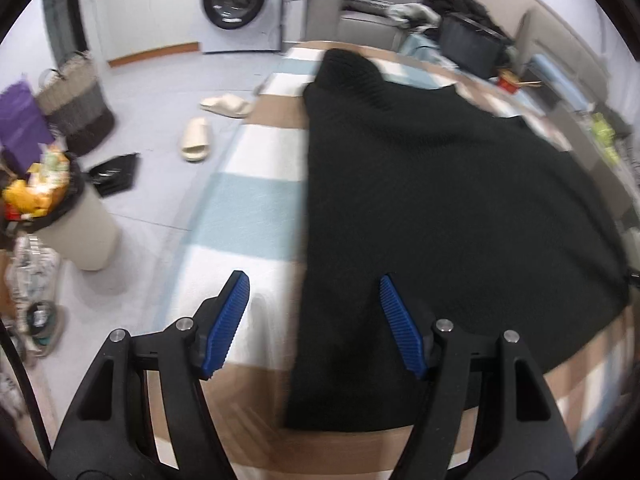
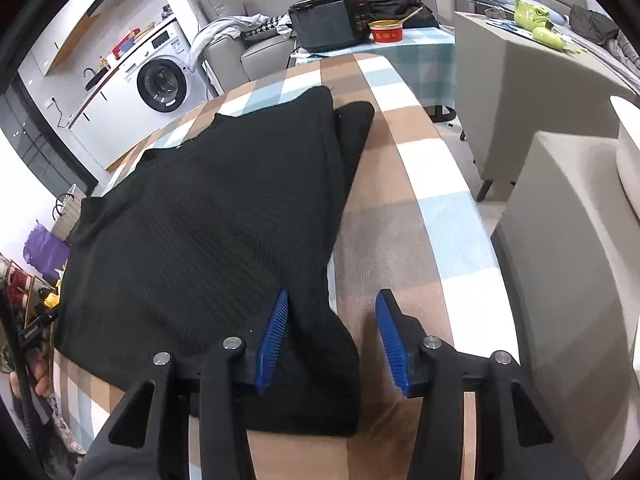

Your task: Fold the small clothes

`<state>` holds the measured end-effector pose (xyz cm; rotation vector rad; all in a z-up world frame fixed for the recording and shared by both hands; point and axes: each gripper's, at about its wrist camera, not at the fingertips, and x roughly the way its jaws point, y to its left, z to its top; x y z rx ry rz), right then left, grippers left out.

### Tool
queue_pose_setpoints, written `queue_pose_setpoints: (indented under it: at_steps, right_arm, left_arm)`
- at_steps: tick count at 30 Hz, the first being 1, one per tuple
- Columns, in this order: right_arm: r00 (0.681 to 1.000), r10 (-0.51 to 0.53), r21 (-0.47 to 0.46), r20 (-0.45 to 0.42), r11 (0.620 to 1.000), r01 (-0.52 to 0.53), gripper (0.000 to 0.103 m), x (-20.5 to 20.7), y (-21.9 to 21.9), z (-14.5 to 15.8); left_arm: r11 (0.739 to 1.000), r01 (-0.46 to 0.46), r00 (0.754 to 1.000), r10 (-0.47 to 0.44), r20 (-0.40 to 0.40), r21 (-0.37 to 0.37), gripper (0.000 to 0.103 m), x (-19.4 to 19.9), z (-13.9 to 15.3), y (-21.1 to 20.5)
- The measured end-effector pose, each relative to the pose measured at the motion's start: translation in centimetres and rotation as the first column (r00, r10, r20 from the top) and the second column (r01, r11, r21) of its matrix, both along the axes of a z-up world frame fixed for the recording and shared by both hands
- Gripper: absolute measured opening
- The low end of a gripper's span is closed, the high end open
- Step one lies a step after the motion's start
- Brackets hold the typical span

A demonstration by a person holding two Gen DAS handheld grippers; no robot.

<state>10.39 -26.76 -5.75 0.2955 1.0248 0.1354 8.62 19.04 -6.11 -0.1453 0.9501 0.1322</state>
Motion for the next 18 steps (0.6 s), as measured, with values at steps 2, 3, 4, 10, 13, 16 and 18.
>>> queue_pose_setpoints:
  at_steps: [2,3,4,10,13,16,18]
  right_arm:
    - [0.999,0.039,-0.065,-0.016,0.997,-0.04,0.056,-0.3,0.3,-0.2]
    - [0.999,0.047,-0.107,-0.011,0.993,-0.048,0.057,-0.6,0.3,-0.1]
    - [0.999,0.038,-0.156,-0.006,0.987,-0.038,0.06,-0.9,0.2,0.0]
    - [1.0,0.004,-0.092,0.029,0.996,-0.002,0.062,-2.1,-0.6,0.8]
    - [0.997,0.049,-0.054,0.053,0.997,-0.046,0.062,-2.6,0.8,1.5]
    - [0.988,0.12,-0.047,0.096,0.992,-0.116,0.062,-2.8,3.1,2.3]
    - [0.977,0.179,-0.041,0.118,0.984,-0.176,0.062,-2.3,5.1,2.7]
  left_arm:
    - [1.0,-0.008,1.0,0.008,0.016,-0.018,0.066,-0.8,0.1,0.8]
    - [1.0,-0.016,1.0,0.016,0.017,-0.022,0.066,-1.1,0.1,1.3]
    - [1.0,-0.024,1.0,0.024,0.018,-0.017,0.066,-1.4,0.3,1.5]
    - [0.999,-0.041,0.998,0.042,0.043,-0.031,0.066,-2.4,1.9,1.6]
    - [0.998,-0.011,0.995,0.018,0.099,-0.063,0.066,-3.3,3.4,0.6]
    - [0.996,0.045,0.99,-0.034,0.138,-0.077,0.066,-3.6,4.6,-1.2]
    - [0.992,0.09,0.985,-0.075,0.158,-0.09,0.068,-3.3,5.0,-2.8]
